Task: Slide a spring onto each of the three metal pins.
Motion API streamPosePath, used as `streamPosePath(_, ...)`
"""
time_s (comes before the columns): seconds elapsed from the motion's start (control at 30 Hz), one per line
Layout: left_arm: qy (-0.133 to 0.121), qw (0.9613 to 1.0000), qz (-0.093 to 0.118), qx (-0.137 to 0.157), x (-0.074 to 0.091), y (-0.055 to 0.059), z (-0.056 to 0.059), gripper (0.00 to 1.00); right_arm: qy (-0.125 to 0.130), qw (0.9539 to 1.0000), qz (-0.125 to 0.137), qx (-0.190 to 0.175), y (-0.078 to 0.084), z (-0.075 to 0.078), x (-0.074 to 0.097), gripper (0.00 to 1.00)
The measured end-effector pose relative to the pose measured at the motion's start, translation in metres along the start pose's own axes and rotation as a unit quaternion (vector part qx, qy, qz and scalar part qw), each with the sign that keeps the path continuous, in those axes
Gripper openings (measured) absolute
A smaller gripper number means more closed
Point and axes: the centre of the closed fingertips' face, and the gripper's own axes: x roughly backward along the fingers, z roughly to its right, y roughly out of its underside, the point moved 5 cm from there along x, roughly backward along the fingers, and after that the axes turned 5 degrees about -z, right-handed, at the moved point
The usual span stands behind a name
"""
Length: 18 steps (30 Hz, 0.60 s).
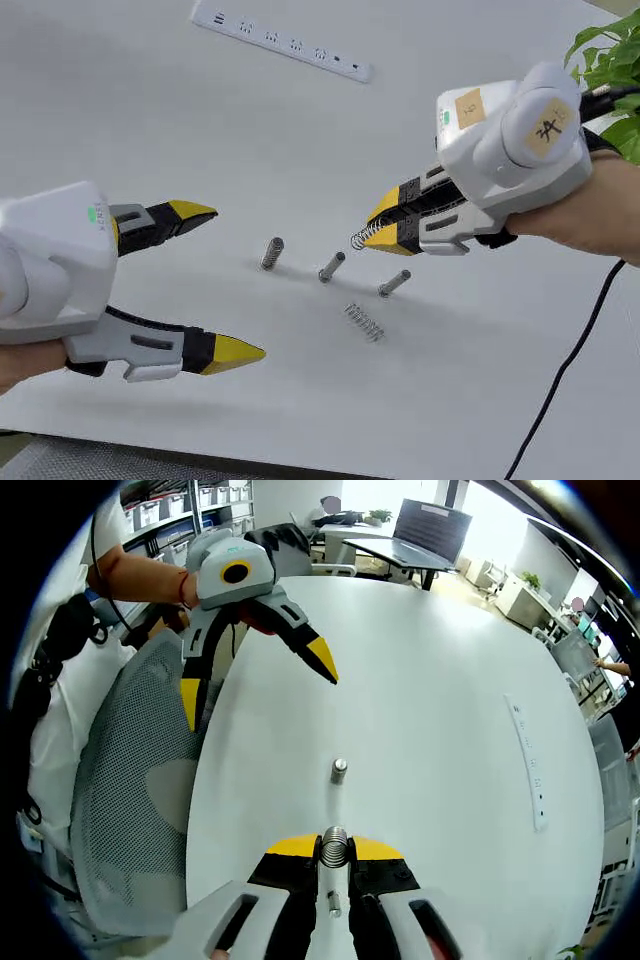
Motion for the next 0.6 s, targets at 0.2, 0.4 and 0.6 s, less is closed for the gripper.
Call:
streamPosePath(0.2,0.005,1.0,0.003,0.006,-0.001,0.003,0.0,0.92,-0.01,0.9999,-0.011,-0.004,0.002,0.001,-0.016,0.06)
streamPosePath(0.4,0.002,0.9999,0.007,0.01,-0.001,0.004,-0.003,0.93,-0.017,0.9997,-0.017,-0.006,-0.001,0.0,-0.022,0.06)
streamPosePath(0.6,0.001,0.9999,0.01,0.012,0.0,0.004,-0.004,0.93,-0.021,0.9993,-0.031,0.001,0.002,-0.001,-0.026,0.06)
